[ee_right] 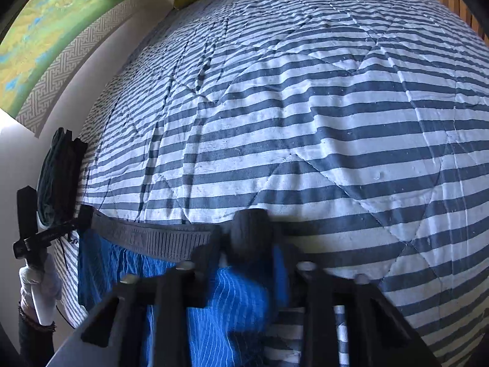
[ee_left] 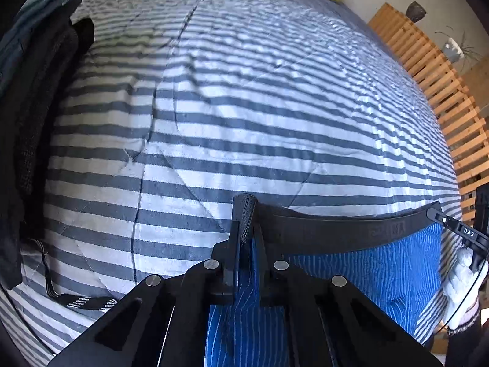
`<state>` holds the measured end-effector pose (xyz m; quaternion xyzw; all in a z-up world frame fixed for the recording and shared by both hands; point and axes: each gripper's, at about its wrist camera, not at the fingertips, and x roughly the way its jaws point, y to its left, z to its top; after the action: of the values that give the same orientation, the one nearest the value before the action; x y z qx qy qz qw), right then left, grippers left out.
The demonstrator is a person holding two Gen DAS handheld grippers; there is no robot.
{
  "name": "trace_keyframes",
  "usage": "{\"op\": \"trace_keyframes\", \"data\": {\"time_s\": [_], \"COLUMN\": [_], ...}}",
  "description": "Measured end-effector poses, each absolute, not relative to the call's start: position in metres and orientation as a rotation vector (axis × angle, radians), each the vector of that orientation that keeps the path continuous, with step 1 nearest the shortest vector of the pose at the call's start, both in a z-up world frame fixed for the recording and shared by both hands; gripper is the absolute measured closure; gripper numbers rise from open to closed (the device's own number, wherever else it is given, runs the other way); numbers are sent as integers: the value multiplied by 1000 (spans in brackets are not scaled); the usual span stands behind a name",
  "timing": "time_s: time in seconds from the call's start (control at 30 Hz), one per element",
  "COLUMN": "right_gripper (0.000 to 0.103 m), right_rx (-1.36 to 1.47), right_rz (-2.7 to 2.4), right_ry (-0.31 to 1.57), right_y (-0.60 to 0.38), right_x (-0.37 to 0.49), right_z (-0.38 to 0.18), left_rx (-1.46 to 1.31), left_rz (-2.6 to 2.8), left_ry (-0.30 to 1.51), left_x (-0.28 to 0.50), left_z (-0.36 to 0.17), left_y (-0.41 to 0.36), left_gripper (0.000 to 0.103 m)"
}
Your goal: Fold small clothes
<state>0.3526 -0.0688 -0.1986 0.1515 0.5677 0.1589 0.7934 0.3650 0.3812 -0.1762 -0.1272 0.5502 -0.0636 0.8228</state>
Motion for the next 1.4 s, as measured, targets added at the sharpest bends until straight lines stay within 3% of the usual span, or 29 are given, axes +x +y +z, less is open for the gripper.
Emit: {"op": "trace_keyframes", "data": {"time_s": [0.17, 0.47, 0.73, 0.9, 0.97, 1.03, 1.2, 1.27, 1.33, 1.4], "right_gripper": [98, 98, 98, 96, 86, 74, 74, 74, 74, 73], "right_rx": [303, 215, 124, 42, -3, -40, 103, 151, 196, 256], "right_rz": [371, 389, 345, 296, 295, 277, 289, 303, 321, 340], "right_ry": [1070, 685, 521, 567, 662, 780, 1047, 1099, 1154, 1206], "right_y": [-66, -71, -69, -38, -18, -4, -23, -33, -43, -48], "right_x": [320, 196, 108, 122, 146, 176, 226, 231, 234, 236], "right_z": [-137, 25, 83, 51, 15, -28, -118, -136, -151, -163], "left_rx": [-252, -223, -164, -171, -191, -195, -297, -298, -285, -289], "left_rz": [-174, -294, -354, -285, -255, -129, -29, -52, -58, -72], "left_ry": [1043, 672, 608, 710, 811, 970, 1096, 1114, 1138, 1149], "left_x": [324, 192, 121, 163, 201, 241, 262, 259, 259, 258], "left_z": [-112, 61, 108, 62, 16, -45, -123, -132, -141, -147], "left_y": [384, 385, 384, 405, 416, 433, 468, 467, 465, 463], "left_gripper": [98, 98, 98, 96, 93, 84, 84, 78, 61, 57]}}
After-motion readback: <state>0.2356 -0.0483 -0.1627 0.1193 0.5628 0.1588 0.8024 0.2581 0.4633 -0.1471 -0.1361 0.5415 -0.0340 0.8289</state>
